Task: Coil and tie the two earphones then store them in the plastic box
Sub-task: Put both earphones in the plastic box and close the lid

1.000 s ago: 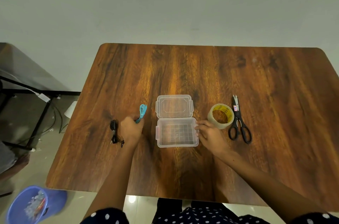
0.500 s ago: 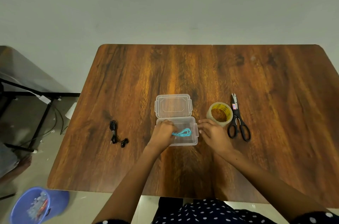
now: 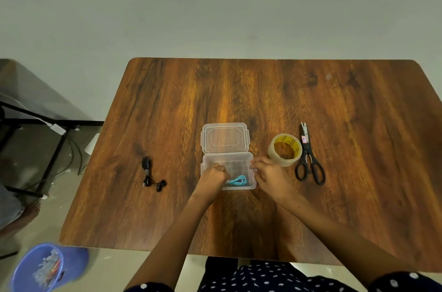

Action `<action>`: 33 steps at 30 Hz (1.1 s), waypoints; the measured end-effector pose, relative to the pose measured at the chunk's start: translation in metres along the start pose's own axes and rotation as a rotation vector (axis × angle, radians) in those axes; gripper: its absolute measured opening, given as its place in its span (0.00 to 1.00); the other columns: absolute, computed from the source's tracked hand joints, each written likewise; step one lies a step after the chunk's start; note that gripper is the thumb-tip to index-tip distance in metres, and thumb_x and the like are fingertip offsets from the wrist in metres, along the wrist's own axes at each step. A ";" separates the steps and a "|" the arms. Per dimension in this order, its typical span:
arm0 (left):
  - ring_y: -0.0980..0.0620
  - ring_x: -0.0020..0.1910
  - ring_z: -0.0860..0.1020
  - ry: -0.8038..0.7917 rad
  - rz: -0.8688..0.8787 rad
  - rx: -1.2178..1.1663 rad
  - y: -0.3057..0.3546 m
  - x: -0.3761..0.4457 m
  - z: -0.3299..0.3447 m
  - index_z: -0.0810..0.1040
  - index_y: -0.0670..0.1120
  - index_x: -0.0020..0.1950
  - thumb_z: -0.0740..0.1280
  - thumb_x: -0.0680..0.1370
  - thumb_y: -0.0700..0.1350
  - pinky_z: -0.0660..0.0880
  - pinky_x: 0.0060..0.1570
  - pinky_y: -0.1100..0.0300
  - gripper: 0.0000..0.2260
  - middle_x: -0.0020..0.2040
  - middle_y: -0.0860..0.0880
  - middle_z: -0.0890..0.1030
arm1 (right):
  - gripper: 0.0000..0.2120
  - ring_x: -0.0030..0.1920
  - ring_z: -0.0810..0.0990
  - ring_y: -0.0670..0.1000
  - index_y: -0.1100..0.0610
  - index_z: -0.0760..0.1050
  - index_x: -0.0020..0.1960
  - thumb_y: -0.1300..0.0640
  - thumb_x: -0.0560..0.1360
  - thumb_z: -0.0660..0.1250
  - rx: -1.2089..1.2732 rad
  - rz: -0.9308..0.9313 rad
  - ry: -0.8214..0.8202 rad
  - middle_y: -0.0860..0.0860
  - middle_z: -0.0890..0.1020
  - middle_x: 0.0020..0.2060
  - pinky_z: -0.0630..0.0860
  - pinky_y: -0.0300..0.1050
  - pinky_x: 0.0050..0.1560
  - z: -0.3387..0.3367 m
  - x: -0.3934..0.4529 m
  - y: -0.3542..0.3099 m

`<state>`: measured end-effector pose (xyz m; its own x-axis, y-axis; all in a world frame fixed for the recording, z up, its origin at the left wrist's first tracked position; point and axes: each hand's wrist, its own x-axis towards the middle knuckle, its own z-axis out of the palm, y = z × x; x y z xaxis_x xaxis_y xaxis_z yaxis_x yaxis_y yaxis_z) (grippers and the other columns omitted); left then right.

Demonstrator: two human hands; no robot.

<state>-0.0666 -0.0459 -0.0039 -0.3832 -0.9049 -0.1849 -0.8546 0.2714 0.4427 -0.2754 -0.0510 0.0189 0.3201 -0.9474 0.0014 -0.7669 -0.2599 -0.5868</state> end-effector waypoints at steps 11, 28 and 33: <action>0.49 0.42 0.76 0.472 -0.149 -0.035 -0.030 -0.031 -0.026 0.83 0.43 0.48 0.68 0.76 0.42 0.75 0.38 0.56 0.05 0.45 0.47 0.82 | 0.11 0.55 0.80 0.49 0.57 0.79 0.57 0.61 0.74 0.68 -0.021 0.079 0.005 0.51 0.81 0.57 0.71 0.31 0.50 0.007 -0.006 -0.002; 0.48 0.45 0.76 0.539 -0.894 -0.389 -0.127 -0.057 -0.047 0.74 0.43 0.49 0.64 0.77 0.38 0.70 0.43 0.58 0.02 0.48 0.45 0.77 | 0.11 0.52 0.79 0.53 0.61 0.81 0.51 0.68 0.70 0.71 -0.067 0.019 0.021 0.54 0.81 0.50 0.79 0.45 0.50 0.023 0.006 -0.002; 0.54 0.38 0.75 0.583 -0.392 -0.336 -0.102 -0.041 -0.071 0.76 0.44 0.40 0.72 0.70 0.34 0.67 0.37 0.69 0.07 0.38 0.52 0.76 | 0.10 0.52 0.79 0.52 0.60 0.81 0.51 0.67 0.70 0.71 -0.037 0.033 0.023 0.53 0.81 0.50 0.78 0.41 0.49 0.020 0.006 -0.004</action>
<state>0.0614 -0.0599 0.0209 0.2506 -0.9658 0.0672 -0.7021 -0.1335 0.6995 -0.2593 -0.0516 0.0049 0.2816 -0.9595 0.0014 -0.7970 -0.2347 -0.5565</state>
